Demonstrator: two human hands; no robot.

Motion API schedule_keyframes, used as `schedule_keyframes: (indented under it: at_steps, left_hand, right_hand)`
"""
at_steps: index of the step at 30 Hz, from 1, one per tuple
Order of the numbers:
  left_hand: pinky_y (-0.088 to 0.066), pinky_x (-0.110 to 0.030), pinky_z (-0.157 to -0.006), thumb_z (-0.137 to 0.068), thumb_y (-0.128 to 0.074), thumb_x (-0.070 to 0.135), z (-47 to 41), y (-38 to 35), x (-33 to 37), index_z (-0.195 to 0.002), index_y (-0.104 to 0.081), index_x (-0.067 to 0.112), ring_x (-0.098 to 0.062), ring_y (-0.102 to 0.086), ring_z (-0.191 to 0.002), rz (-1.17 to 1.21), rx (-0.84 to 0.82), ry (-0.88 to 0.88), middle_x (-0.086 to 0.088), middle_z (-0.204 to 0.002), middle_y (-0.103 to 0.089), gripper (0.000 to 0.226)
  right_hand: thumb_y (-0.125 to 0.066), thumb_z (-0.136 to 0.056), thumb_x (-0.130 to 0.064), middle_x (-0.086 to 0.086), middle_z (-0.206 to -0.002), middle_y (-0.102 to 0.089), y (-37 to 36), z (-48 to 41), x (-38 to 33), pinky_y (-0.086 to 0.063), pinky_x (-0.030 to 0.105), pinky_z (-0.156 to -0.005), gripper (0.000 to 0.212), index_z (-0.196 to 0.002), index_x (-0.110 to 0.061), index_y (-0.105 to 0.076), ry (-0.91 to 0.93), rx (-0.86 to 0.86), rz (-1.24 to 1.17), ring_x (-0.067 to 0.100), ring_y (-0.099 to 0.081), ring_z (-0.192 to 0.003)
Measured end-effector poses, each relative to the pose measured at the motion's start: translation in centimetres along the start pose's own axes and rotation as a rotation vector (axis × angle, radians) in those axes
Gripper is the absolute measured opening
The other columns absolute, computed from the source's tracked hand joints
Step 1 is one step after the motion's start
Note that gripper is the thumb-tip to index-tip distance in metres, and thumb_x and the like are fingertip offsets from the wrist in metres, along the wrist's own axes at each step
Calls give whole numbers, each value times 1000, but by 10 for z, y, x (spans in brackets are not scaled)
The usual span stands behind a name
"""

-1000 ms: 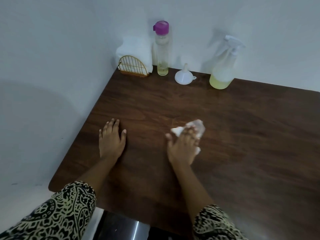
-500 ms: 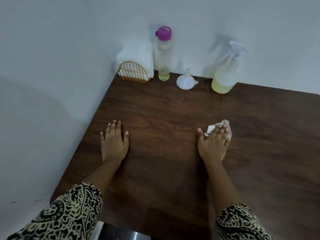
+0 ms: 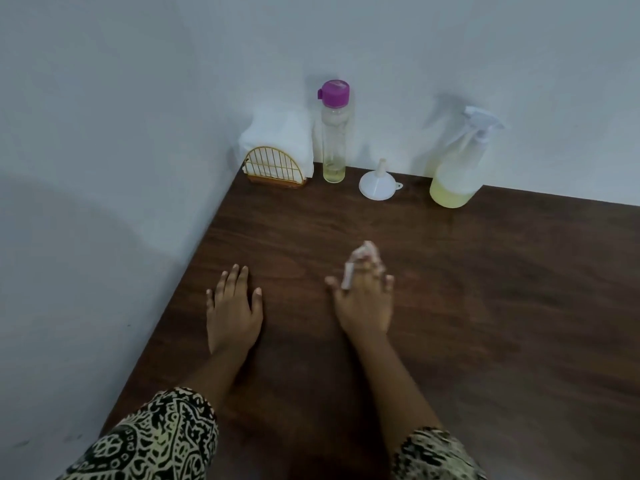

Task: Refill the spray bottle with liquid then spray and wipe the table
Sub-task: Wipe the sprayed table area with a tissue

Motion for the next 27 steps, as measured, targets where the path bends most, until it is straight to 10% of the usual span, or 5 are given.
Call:
schedule_keyframes:
  at_steps: [8,20,27]
  left_hand:
    - [-13,-46,-118,-98,-42,33,2,-1,1,-147,-35,16,-20,-20,-146,-15,-2,12,-1,-155,-31,53]
    - [-7,-48,-117,-98,-39,25,2,0,-3,-147,-34,18,-15,-17,-146,16,25,119,2,-156,-28,50]
    - [-4,-50,-117,-99,-39,28,3,1,-2,-149,-31,19,-17,-15,-147,-18,7,143,1,-158,-25,52]
  right_hand:
    - [-18,-93,-63,15,-160,1,37,-15,124,4,44,-118,85,-151,-4,0,-505,40,-80,26,6,-148]
    - [-22,-96,-58,8,-160,6,-27,-18,-118,12,38,-117,79,-151,-10,9,251,-148,-81,20,10,-147]
    - [-23,-93,-62,5,-161,0,1,-39,3,-1,45,-118,80,-152,-14,1,-107,6,-27,22,2,-148]
Point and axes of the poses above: each hand's wrist, its own z-axis away from the middle knuckle, its own y-axis out of the back of the hand, x = y × z, the point moved 3 cm from there along -z, towards the middle knuckle
